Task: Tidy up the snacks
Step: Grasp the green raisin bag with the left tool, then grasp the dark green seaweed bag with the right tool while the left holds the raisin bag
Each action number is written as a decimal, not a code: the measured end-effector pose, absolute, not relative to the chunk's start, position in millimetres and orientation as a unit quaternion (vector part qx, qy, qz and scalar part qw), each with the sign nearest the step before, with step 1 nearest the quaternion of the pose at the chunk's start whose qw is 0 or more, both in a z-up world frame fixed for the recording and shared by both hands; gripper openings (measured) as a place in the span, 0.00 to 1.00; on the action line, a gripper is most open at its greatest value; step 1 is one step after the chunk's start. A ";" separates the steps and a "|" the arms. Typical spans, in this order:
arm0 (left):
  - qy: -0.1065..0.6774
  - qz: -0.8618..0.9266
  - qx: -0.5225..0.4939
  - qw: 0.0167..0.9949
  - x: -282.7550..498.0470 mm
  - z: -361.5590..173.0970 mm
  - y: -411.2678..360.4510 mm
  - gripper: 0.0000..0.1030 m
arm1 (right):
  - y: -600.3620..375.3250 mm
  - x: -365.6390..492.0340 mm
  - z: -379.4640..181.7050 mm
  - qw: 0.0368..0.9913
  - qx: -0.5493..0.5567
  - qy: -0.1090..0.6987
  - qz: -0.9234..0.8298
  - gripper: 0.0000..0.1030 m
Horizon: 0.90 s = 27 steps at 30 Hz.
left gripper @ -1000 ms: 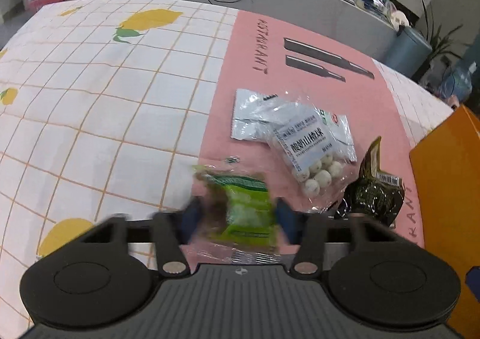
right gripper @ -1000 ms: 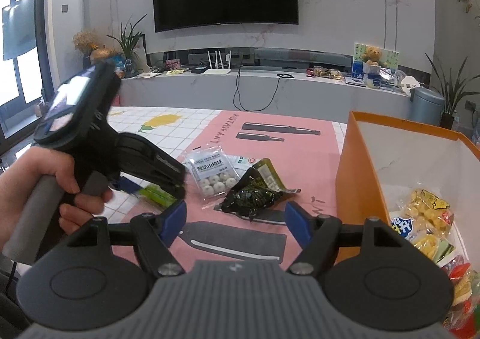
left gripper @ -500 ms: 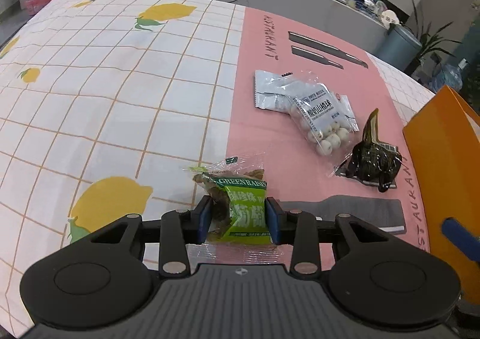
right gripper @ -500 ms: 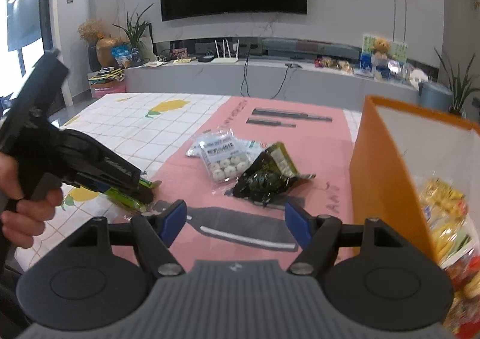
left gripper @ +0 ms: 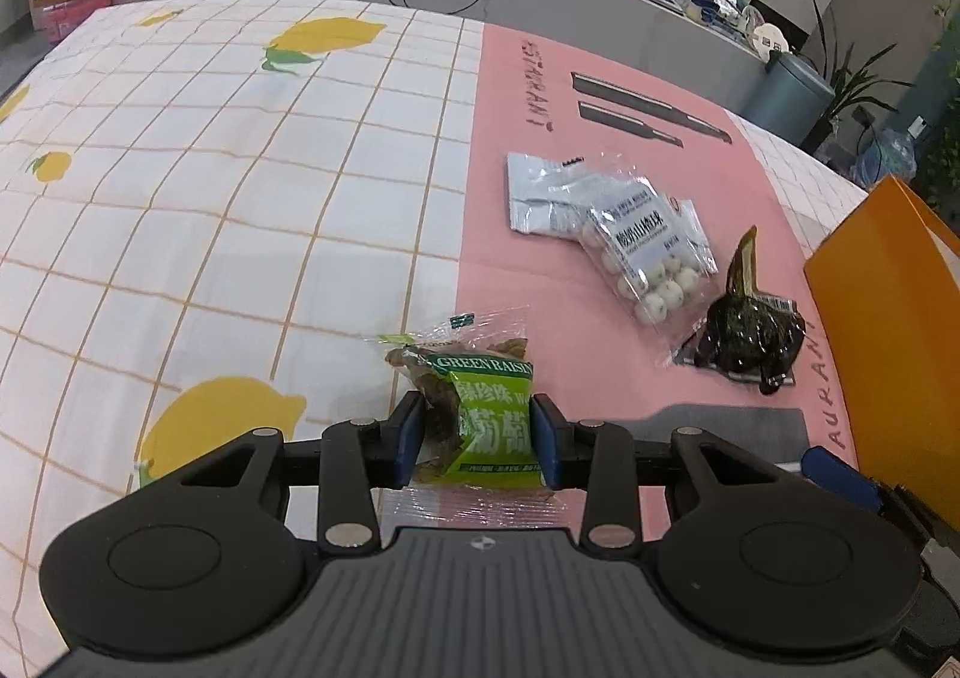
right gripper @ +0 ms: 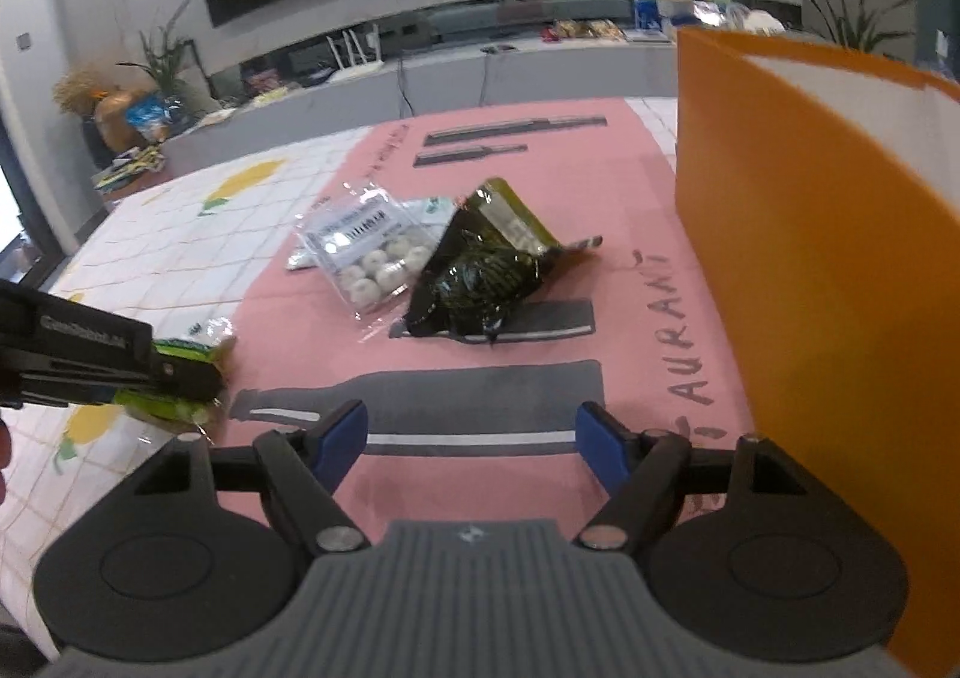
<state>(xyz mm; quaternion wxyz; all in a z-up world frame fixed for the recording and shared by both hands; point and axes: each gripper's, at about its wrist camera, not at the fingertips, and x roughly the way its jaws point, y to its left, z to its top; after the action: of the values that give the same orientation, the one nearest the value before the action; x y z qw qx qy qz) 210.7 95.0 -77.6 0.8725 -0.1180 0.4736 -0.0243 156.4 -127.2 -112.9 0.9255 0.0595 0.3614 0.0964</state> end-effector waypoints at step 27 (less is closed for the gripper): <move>0.476 -0.035 -0.115 0.871 214.3 -78.3 98.0 0.41 | -107.7 231.2 -122.0 0.943 0.094 0.318 -0.032 0.73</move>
<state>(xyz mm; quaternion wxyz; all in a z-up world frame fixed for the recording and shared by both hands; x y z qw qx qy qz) 214.3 98.0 -78.3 0.8712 -0.1146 0.4760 -0.0345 231.2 -107.7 -122.0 0.9427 0.0941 0.3184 -0.0318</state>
